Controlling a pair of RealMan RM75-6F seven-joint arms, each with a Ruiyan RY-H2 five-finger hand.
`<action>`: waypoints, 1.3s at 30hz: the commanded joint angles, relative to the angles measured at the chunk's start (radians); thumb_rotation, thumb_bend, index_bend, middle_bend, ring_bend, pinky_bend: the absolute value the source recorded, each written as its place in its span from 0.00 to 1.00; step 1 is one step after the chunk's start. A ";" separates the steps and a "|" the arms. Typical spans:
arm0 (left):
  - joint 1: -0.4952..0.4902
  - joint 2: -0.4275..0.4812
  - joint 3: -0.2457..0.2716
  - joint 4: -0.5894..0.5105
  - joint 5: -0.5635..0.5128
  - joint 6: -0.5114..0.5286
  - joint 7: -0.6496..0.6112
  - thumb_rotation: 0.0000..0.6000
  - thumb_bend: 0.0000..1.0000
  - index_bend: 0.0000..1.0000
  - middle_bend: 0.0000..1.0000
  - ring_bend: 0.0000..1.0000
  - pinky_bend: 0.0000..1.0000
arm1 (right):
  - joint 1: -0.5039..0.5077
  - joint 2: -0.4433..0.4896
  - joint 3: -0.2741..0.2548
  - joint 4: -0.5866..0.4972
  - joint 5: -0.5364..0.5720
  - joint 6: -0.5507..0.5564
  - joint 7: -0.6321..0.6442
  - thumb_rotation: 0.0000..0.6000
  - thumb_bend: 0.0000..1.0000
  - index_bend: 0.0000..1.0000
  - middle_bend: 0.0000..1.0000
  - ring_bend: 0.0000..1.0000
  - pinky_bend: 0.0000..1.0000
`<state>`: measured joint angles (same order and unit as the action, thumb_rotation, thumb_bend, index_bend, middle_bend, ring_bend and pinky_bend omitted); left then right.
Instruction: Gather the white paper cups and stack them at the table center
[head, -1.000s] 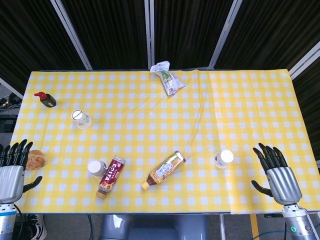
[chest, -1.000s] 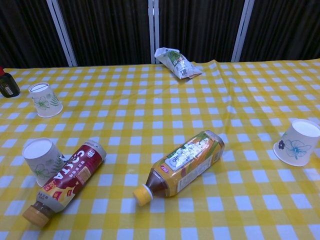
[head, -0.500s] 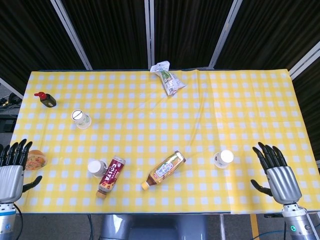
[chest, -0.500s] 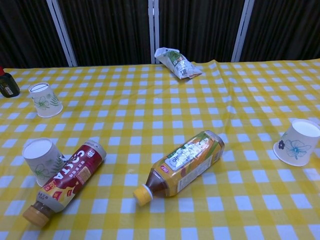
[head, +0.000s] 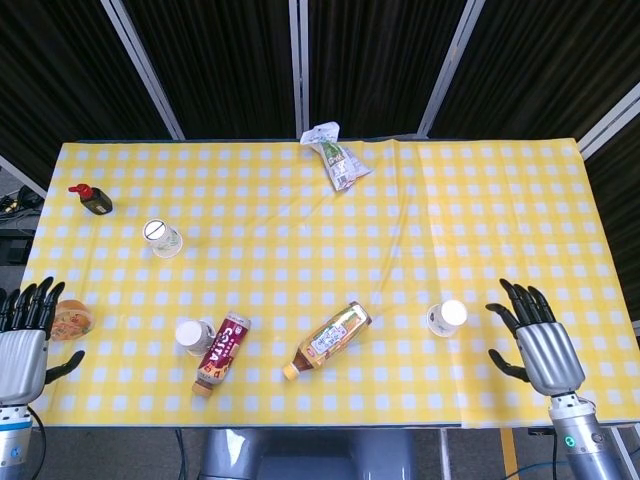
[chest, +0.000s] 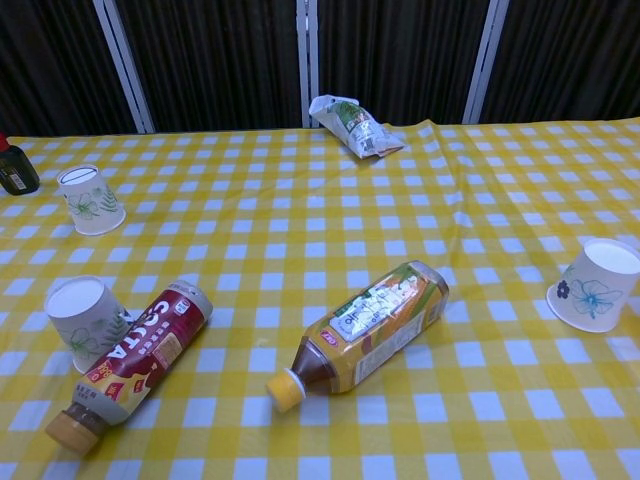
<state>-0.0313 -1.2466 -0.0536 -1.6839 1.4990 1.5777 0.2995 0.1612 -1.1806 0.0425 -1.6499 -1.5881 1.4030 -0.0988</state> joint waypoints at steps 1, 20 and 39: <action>0.000 0.000 0.001 -0.001 0.000 0.000 0.001 1.00 0.08 0.00 0.00 0.00 0.00 | 0.028 0.000 0.007 -0.028 0.045 -0.065 -0.020 1.00 0.17 0.29 0.00 0.00 0.00; -0.002 0.000 0.000 0.000 -0.004 -0.005 -0.001 1.00 0.08 0.00 0.00 0.00 0.00 | 0.149 -0.047 0.067 -0.059 0.267 -0.276 -0.152 1.00 0.17 0.25 0.00 0.00 0.00; -0.005 -0.001 0.002 0.001 -0.001 -0.008 -0.003 1.00 0.08 0.00 0.00 0.00 0.00 | 0.238 -0.085 0.087 -0.046 0.456 -0.357 -0.289 1.00 0.18 0.34 0.00 0.00 0.00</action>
<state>-0.0361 -1.2481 -0.0518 -1.6834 1.4978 1.5697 0.2966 0.3963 -1.2623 0.1314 -1.6993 -1.1361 1.0491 -0.3853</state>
